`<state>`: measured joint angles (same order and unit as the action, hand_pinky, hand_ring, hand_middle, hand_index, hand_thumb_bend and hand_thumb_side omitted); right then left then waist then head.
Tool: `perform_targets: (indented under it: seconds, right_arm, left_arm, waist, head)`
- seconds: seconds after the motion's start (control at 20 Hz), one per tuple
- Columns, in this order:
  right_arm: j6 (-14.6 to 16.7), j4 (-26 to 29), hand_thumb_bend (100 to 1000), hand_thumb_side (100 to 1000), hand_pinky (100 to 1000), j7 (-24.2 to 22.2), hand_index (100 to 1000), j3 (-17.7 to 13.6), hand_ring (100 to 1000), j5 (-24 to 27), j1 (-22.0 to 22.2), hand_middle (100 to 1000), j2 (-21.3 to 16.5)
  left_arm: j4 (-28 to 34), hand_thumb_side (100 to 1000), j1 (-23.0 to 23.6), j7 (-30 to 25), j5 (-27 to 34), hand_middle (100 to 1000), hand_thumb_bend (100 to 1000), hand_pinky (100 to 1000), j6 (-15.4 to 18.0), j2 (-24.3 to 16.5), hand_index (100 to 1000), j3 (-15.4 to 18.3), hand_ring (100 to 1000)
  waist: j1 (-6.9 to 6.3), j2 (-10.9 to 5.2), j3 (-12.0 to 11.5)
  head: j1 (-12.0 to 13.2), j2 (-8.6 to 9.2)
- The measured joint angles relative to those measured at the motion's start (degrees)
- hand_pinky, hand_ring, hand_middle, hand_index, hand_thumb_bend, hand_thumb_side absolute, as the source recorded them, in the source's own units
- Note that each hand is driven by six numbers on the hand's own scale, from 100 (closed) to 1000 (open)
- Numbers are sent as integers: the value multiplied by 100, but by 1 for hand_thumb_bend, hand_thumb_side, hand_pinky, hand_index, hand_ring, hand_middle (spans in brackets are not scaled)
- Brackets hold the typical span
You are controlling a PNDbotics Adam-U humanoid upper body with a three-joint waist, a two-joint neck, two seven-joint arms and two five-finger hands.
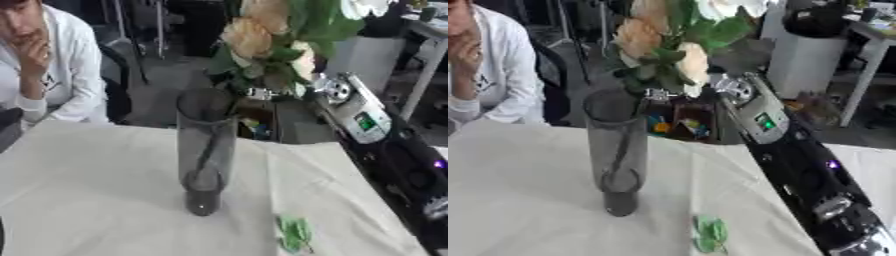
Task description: Arrange flowers into the vase.
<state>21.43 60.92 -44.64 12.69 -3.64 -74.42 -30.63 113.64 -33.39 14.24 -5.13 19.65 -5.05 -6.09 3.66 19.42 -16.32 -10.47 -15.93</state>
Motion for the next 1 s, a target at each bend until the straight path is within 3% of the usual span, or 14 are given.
perform_targets:
  seconds: [0.25,0.45,0.9,1.0]
  right_arm:
    - [2,2,322,940,932,2,1000,3,1000,0,32,1000,-15]
    - [14,2,256,755,933,14,1000,9,1000,-1,65,1000,-38]
    - [15,49,250,813,931,15,1000,41,1000,165,29,1000,-32]
    - [-8,86,242,770,933,-8,1000,39,1000,230,-4,1000,-27]
  left_arm:
    - [0,1000,-6,-1,0,849,100,781,1,0,960,0,880]
    - [0,1000,-12,-1,0,850,100,781,1,0,960,0,880]
    - [0,1000,-18,-2,0,850,100,781,1,0,964,-1,881]
    - [0,1000,-18,-2,0,850,100,781,1,0,965,-1,881]
  waist:
    - [0,0,-2]
    - [0,0,-3]
    - [0,0,-1]
    - [0,0,-1]
  head:
    - [0,0]
    - [0,1]
    - [-20,22]
    - [-21,22]
